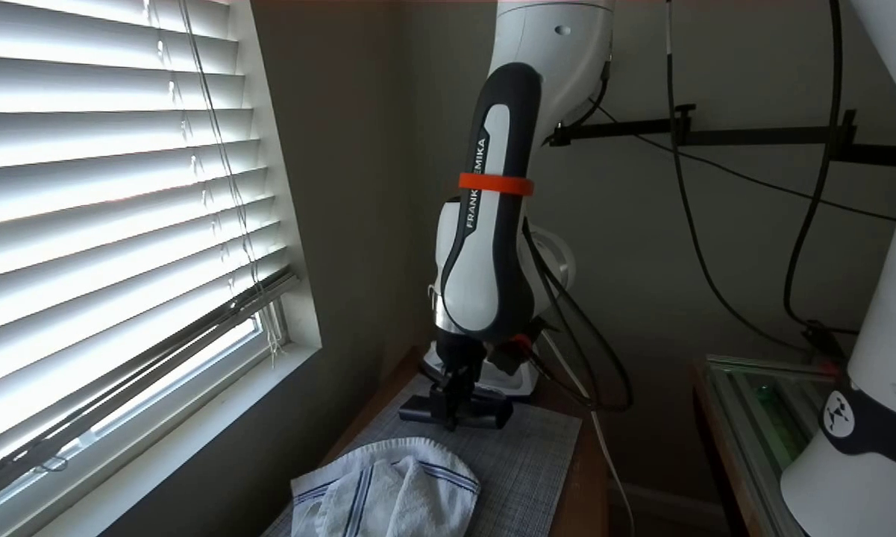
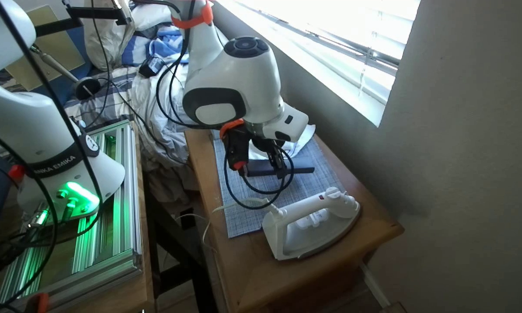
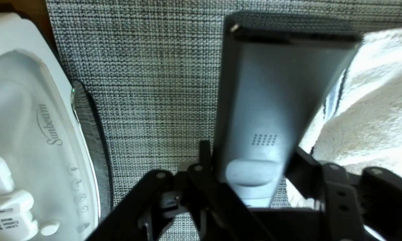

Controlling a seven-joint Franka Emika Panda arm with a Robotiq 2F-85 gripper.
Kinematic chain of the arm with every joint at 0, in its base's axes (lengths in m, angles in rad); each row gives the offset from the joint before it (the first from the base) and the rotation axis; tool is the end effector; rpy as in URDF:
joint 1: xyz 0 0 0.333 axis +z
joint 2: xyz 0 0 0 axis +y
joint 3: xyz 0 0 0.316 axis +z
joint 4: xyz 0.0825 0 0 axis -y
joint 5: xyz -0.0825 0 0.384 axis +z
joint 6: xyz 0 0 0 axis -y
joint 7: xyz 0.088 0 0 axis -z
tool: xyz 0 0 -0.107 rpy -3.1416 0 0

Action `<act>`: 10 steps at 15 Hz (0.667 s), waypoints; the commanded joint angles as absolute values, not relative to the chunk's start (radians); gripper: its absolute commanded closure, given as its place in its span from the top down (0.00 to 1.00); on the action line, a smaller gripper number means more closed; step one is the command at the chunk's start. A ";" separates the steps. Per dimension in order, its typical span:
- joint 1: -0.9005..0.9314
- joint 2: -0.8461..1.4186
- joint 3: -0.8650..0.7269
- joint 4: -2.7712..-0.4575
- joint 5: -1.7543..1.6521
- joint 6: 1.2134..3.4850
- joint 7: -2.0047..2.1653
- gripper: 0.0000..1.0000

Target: Pick up the remote control and put it on the tissue dispenser

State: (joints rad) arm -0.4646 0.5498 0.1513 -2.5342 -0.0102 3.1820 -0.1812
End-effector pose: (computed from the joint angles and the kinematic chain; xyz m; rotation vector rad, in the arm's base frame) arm 0.4215 -0.1252 0.0859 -3.0780 0.2282 -0.1856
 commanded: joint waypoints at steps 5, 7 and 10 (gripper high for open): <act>-0.486 0.637 0.145 -2.469 -0.038 3.166 -0.189 0.30; -0.507 0.673 0.160 -2.429 -0.044 3.144 -0.197 0.30; -0.521 0.700 0.172 -2.392 -0.040 3.109 -0.203 0.81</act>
